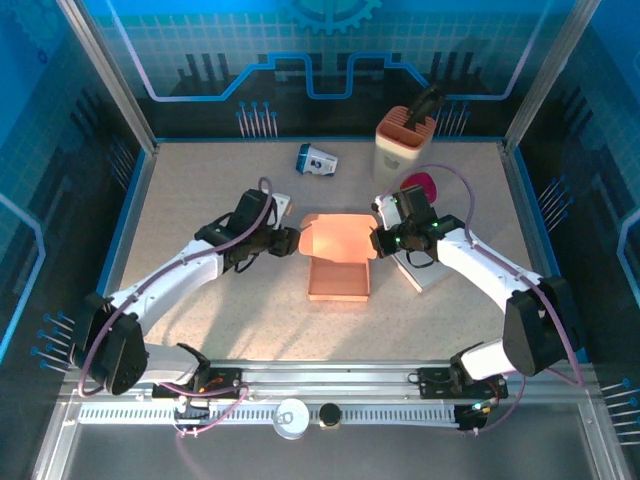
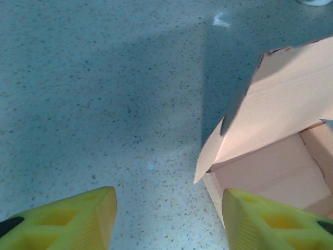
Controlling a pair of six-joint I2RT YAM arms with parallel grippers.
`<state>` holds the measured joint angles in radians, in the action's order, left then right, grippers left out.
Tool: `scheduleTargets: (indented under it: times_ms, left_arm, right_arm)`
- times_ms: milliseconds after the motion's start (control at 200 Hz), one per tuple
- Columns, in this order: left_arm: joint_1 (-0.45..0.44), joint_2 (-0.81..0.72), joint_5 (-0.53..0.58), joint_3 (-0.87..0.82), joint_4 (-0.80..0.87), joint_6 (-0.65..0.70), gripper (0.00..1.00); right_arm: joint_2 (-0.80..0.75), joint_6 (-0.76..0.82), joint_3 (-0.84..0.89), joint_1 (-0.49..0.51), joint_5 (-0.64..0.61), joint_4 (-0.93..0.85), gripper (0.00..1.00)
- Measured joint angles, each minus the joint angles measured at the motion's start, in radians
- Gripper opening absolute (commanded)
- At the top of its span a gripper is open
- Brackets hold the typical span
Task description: Fold the paper box
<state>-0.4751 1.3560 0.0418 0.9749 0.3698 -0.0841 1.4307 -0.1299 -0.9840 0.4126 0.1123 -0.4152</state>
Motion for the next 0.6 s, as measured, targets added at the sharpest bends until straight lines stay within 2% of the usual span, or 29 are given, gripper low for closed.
scheduleTargets:
  times_ms: [115, 280, 445, 600]
  left_arm:
    - [0.011, 0.048, -0.098, 0.000, -0.037, 0.045, 0.56]
    - [0.024, 0.076, -0.199, 0.000, -0.077, 0.090, 0.53]
    - [0.026, 0.136, -0.235, 0.016, -0.085, 0.116, 0.38]
    - [0.026, 0.187, -0.236, 0.028, -0.084, 0.113, 0.33]
  right_arm:
    - [0.000, 0.008, -0.001, 0.000, 0.000, 0.000, 0.01]
    - [0.000, 0.019, -0.005, 0.000, 0.000, -0.003, 0.00]
    - [0.000, 0.019, -0.005, 0.000, 0.000, -0.003, 0.00]
    - [0.000, 0.019, -0.005, 0.000, 0.000, -0.003, 0.00]
